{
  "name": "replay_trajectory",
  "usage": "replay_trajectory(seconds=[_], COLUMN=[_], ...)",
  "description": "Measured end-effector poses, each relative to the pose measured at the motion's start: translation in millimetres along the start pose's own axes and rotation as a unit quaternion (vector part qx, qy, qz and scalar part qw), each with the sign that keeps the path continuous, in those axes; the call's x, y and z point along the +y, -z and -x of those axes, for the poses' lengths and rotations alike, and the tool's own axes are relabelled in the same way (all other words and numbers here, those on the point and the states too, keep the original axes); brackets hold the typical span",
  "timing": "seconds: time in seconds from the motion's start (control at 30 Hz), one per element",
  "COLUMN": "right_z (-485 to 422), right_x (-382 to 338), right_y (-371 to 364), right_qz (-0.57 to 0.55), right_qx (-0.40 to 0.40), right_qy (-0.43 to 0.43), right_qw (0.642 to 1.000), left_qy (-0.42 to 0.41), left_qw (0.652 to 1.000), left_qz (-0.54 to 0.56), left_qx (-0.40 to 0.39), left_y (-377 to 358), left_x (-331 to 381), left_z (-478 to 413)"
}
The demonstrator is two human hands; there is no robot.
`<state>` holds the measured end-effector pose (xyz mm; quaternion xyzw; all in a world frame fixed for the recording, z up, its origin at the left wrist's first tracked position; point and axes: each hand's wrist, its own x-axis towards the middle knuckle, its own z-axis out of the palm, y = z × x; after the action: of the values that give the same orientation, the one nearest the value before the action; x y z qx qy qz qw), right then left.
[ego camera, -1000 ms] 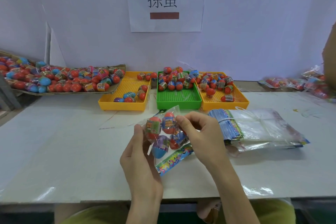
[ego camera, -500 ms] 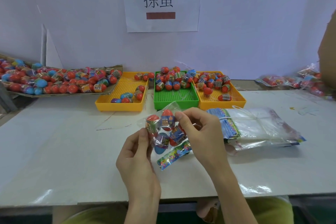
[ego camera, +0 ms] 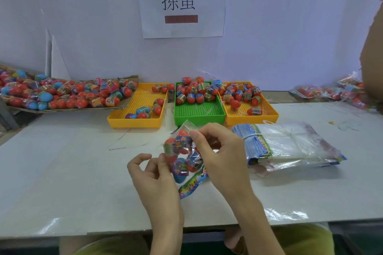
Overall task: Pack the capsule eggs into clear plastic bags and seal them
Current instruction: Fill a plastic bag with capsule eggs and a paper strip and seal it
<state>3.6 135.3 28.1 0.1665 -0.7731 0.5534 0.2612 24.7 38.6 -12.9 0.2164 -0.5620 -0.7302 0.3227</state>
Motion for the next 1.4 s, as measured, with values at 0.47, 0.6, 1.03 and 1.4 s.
replay_trajectory(seconds=[0.47, 0.6, 1.03, 1.4], right_z=[-10, -12, -10, -4], right_x=[14, 16, 20, 10], right_y=[27, 35, 33, 7], right_qz=[-0.191, -0.183, -0.123, 0.025], right_qx=[-0.161, -0.151, -0.123, -0.004], right_qy=[-0.266, -0.233, -0.27, -0.143], right_qw=[0.931, 0.943, 0.947, 0.989], left_qy=[0.009, 0.043, -0.03, -0.137], left_qw=[0.998, 0.99, 0.995, 0.991], left_qz=[0.032, 0.089, 0.089, -0.001], left_qx=[-0.05, -0.099, -0.04, 0.005], left_y=[3, 5, 3, 2], left_x=[8, 11, 6, 1], left_z=[5, 3, 6, 11])
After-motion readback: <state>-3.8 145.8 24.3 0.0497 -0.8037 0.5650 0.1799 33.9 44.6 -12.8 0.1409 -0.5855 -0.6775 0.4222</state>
